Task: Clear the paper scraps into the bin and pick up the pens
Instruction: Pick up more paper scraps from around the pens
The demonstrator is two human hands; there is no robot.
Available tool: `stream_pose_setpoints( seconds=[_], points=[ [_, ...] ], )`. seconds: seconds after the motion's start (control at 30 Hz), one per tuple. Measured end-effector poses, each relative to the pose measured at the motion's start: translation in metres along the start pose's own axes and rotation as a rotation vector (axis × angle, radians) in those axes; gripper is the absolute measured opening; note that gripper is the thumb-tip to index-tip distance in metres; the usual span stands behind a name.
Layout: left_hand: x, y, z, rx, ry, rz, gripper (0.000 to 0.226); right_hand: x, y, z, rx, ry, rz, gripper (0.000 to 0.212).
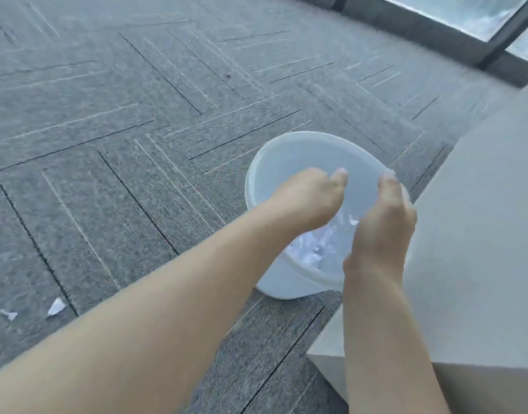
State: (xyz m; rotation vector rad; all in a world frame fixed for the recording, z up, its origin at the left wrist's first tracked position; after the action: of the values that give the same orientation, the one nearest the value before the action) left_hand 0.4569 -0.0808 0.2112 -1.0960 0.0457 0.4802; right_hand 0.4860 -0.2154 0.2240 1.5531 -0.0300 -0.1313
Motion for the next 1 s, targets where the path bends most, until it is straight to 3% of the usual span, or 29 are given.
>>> stream_pose_setpoints(
  seconds=[0.07, 0.17, 0.23, 0.3, 0.37, 0.43, 0.53, 0.63, 0.8, 1.0],
  points=[
    [-0.005, 0.000, 0.015, -0.167, -0.085, -0.039, 0.051, -0.004, 0.007, 0.000, 0.026, -0.056, 0.030, 0.043],
    [-0.030, 0.003, 0.052, -0.472, -0.272, -0.194, 0.040, -0.029, 0.030, -0.018, 0.133, -0.001, 0.193, 0.023],
    [-0.061, 0.026, 0.088, -0.535, -0.478, -0.294, 0.034, -0.063, 0.039, -0.046, 0.256, 0.185, 0.292, 0.021],
    [-0.098, 0.076, 0.114, -0.460, -0.688, -0.285, 0.031, -0.104, 0.025, -0.085, 0.280, 0.421, 0.301, 0.021],
    [-0.135, 0.151, 0.121, -0.322, -0.809, -0.120, 0.026, -0.150, -0.019, -0.127, 0.126, 0.664, 0.258, 0.021],
    [-0.174, 0.238, 0.110, -0.132, -0.823, 0.155, 0.020, -0.195, -0.084, -0.162, -0.174, 0.879, 0.236, 0.021],
    [-0.251, 0.347, 0.088, 0.068, -0.789, 0.542, 0.017, -0.243, -0.182, -0.187, -0.726, 1.142, 0.399, 0.021],
    [-0.326, 0.402, 0.074, 0.172, -0.795, 0.806, 0.021, -0.264, -0.245, -0.190, -1.125, 1.299, 0.493, 0.034],
    [-0.411, 0.424, 0.051, 0.207, -0.908, 0.992, 0.031, -0.268, -0.265, -0.203, -1.248, 1.266, 0.553, 0.023],
    [-0.442, 0.424, 0.024, 0.270, -0.823, 0.995, 0.048, -0.291, -0.270, -0.206, -1.299, 1.391, 0.646, 0.015]
  ],
)
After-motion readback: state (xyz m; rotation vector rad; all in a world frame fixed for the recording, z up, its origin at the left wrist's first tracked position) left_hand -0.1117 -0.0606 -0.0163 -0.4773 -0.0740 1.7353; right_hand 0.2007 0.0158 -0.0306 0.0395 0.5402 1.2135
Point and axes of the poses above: each hand's wrist, its own x-axis towards the middle knuckle, its own z-axis out of the back of the hand, y = z × x, the point moved 10 cm from there along x, towards the middle knuckle
